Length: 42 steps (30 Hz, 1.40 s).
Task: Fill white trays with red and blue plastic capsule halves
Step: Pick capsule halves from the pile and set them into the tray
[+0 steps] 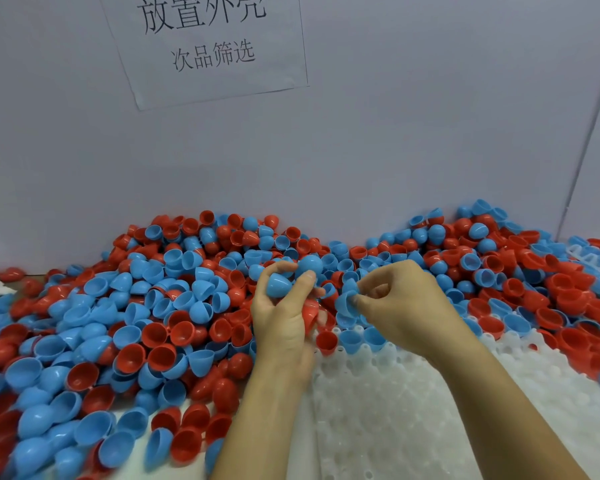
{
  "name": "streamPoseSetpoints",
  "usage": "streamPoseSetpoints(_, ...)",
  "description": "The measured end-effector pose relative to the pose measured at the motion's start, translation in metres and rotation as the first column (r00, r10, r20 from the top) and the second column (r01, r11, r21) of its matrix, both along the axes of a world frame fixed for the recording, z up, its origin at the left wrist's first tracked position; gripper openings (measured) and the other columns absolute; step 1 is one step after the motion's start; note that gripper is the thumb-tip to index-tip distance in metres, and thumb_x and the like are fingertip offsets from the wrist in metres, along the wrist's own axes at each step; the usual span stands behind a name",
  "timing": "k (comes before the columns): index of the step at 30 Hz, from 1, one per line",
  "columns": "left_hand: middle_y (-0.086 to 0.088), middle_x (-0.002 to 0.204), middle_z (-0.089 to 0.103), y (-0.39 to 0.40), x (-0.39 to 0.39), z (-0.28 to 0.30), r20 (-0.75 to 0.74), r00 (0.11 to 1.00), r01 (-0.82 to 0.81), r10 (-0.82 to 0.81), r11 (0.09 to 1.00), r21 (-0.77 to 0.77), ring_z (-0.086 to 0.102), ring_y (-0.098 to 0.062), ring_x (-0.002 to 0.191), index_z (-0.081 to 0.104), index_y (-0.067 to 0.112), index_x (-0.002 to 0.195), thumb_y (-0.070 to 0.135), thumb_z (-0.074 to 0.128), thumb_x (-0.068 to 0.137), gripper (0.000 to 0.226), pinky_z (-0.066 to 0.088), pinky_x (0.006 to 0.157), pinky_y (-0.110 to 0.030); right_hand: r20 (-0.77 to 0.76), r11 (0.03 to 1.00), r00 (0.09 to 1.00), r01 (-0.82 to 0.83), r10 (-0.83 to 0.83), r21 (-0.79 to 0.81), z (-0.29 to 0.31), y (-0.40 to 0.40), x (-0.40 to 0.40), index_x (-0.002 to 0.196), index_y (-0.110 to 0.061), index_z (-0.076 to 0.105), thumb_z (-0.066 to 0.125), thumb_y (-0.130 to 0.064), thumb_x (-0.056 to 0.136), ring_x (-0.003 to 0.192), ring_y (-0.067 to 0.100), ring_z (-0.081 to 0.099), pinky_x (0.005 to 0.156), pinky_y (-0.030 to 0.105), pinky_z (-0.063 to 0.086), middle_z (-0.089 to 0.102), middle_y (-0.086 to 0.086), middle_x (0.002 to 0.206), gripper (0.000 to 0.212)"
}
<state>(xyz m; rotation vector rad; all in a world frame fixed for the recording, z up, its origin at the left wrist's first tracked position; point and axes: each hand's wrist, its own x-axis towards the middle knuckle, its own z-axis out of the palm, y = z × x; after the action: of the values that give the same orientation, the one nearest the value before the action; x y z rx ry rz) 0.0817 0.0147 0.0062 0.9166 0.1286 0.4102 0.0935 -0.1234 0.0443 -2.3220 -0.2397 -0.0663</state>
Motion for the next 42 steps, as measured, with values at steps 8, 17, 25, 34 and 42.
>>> streamPoseSetpoints(8,-0.004,0.079,0.069,0.012,-0.006,0.013,0.015,0.999,-0.030,0.030,1.000,0.009,0.063,-0.013,0.062,0.061,0.020,0.094,0.001,0.067,0.090,0.020,0.044,0.041,-0.022,-0.211,0.853,0.950,-0.300,0.228,-0.427,-0.009,0.019,-0.009,0.098,-0.011,0.075,0.068,-0.016,0.088,0.072,0.017,0.062,0.068,0.033,0.059,0.071,0.007,0.093,0.012)
streamPoseSetpoints(17,-0.007,0.075,0.065,0.000,-0.020,0.044,-0.033,0.998,-0.055,0.059,0.991,0.121,0.059,-0.014,0.059,0.062,0.018,0.090,-0.001,0.069,0.088,0.021,0.044,0.041,-0.023,-0.098,0.785,0.981,-0.193,0.168,-0.589,-0.024,0.038,-0.020,0.077,-0.019,0.040,0.067,-0.016,0.087,0.066,0.016,0.041,0.056,0.029,0.034,0.034,-0.003,0.075,0.029)
streamPoseSetpoints(25,-0.003,0.068,0.067,0.012,-0.049,0.045,-0.075,0.990,-0.117,0.119,0.992,0.038,0.060,-0.012,0.056,0.065,0.020,0.086,0.005,0.073,0.085,0.017,0.044,0.040,-0.021,-0.168,0.800,0.967,-0.251,0.189,-0.544,-0.021,0.034,-0.021,0.112,-0.016,0.063,0.066,-0.016,0.091,0.089,0.023,0.061,0.080,0.036,0.056,0.058,0.003,0.107,0.021)
streamPoseSetpoints(34,-0.009,0.075,0.069,0.018,-0.052,0.006,-0.121,0.992,-0.049,0.043,0.998,-0.049,0.060,-0.016,0.057,0.068,0.021,0.081,0.005,0.062,0.089,0.020,0.038,0.036,-0.021,-0.257,0.788,0.941,-0.327,0.221,-0.521,-0.020,0.033,-0.015,0.119,-0.015,0.065,0.062,-0.017,0.092,0.098,0.023,0.065,0.089,0.039,0.058,0.061,0.005,0.119,0.027)
streamPoseSetpoints(42,-0.008,0.067,0.064,0.018,-0.032,-0.015,-0.126,0.989,-0.065,0.078,0.992,0.105,0.056,-0.012,0.050,0.068,0.024,0.078,0.001,0.054,0.096,0.033,0.038,0.037,-0.024,-0.136,0.956,0.958,-0.268,0.252,-0.118,-0.003,0.016,-0.005,0.103,-0.005,0.070,0.049,-0.027,0.103,0.074,0.014,0.073,0.056,0.021,0.057,0.075,0.005,0.082,0.030)
